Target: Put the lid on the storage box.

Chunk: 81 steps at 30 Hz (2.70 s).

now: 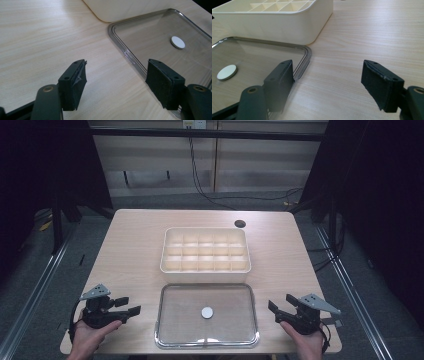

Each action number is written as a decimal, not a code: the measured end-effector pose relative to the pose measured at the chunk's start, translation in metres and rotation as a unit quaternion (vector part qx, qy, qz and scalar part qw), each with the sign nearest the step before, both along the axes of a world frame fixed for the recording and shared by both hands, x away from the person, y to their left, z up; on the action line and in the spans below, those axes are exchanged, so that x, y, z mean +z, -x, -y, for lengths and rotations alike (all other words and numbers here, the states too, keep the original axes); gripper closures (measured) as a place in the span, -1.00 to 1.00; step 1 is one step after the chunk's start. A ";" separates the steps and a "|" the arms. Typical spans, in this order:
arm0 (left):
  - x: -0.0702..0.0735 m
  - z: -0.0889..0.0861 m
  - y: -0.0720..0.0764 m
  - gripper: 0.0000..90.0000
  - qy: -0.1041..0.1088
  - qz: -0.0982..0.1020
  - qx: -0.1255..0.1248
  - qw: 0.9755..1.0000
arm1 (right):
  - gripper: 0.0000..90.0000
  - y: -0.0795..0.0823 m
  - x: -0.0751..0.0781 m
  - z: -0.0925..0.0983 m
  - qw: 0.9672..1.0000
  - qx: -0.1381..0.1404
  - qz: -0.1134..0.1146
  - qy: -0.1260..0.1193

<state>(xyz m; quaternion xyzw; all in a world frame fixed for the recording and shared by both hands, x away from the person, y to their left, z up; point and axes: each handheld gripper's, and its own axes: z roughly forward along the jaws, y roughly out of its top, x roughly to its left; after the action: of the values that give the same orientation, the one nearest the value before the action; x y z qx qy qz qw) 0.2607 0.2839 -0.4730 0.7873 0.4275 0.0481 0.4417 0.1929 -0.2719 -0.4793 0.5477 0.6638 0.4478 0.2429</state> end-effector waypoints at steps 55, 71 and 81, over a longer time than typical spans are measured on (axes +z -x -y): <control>-0.005 0.063 -0.030 0.20 -0.027 -0.034 -0.065 0.997 | 0.00 -0.065 -0.002 -0.037 0.989 0.082 -0.124 -0.019; -0.019 0.069 -0.030 0.18 -0.055 -0.049 -0.086 0.994 | 0.18 -0.068 -0.019 -0.040 0.987 0.076 -0.141 -0.002; -0.020 0.075 -0.030 0.25 -0.059 -0.051 -0.094 0.992 | 0.27 -0.069 -0.023 -0.045 0.985 0.074 -0.151 -0.028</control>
<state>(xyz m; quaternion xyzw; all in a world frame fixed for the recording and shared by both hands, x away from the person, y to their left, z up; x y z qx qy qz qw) 0.2908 0.2094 -0.4934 0.8501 0.3696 -0.0091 0.3751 0.2616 -0.2268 -0.5025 0.5650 0.7188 0.3949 0.0908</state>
